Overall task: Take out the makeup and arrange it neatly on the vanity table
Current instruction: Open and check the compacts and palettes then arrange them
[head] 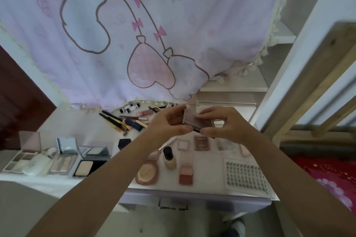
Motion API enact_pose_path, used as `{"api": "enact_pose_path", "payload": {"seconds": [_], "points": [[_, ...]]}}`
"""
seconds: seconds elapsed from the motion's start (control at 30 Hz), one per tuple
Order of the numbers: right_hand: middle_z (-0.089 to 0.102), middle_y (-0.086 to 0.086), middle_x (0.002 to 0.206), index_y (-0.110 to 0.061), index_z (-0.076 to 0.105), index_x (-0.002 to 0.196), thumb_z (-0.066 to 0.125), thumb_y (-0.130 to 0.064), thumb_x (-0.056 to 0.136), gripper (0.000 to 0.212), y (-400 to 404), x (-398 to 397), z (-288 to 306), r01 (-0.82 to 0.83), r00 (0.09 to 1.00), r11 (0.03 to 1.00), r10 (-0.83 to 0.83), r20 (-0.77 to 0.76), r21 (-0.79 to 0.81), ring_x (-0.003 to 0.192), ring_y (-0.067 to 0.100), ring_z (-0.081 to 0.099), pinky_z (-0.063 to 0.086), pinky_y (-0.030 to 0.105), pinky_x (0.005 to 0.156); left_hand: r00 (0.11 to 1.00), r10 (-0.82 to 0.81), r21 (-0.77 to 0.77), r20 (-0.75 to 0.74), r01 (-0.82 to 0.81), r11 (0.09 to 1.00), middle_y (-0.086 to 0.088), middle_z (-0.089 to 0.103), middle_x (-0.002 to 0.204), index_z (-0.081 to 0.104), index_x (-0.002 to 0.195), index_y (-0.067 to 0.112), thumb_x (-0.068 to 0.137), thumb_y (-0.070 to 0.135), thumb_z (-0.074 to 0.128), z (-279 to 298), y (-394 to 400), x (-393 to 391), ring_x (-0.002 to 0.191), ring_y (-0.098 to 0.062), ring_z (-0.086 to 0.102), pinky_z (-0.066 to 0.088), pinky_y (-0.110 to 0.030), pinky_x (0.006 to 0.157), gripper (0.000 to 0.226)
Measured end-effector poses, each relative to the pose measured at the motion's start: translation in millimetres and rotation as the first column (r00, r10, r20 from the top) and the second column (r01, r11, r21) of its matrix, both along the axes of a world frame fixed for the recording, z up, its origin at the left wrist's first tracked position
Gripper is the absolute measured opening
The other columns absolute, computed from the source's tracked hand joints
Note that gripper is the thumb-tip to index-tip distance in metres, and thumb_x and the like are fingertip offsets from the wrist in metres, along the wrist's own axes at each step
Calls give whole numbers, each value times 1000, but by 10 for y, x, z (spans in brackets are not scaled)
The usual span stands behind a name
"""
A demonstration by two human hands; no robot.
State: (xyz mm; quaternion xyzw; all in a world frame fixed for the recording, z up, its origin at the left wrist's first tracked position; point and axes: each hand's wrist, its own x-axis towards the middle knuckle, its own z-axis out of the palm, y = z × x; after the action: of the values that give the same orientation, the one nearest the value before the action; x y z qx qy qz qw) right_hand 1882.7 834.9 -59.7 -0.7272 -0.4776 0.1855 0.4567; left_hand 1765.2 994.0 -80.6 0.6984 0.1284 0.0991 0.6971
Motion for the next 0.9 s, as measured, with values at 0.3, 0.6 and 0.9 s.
{"api": "enact_pose_path", "payload": {"seconds": [0.3,0.6,0.9], "points": [[65,-11,96,-33,65,100,76,-9,70,40,19,-49,11,-22,998,997,17,-61,-80,90,-2,60,43,11,84,1000,-3,-29,10,3,1000,10,68,95,51,112,15,71,-23,59,-131,37,-135,81,2,67,51,-12,65,56],[71,-2,98,-32,69,92,66,-13,80,23,-34,-33,-11,8,965,996,-31,-260,-89,92,10,65,49,22,87,999,-35,-100,-24,32,994,12,70,102,55,112,22,64,-4,68,-188,25,-129,97,-4,65,52,-18,78,56],[69,9,81,-5,66,88,46,-39,92,39,-33,3,-385,302,783,937,-349,-514,-176,72,20,66,55,35,75,988,27,-172,-152,-54,984,2,67,93,57,104,22,76,-21,55,-553,-222,-256,78,-2,68,53,-14,68,51]]}}
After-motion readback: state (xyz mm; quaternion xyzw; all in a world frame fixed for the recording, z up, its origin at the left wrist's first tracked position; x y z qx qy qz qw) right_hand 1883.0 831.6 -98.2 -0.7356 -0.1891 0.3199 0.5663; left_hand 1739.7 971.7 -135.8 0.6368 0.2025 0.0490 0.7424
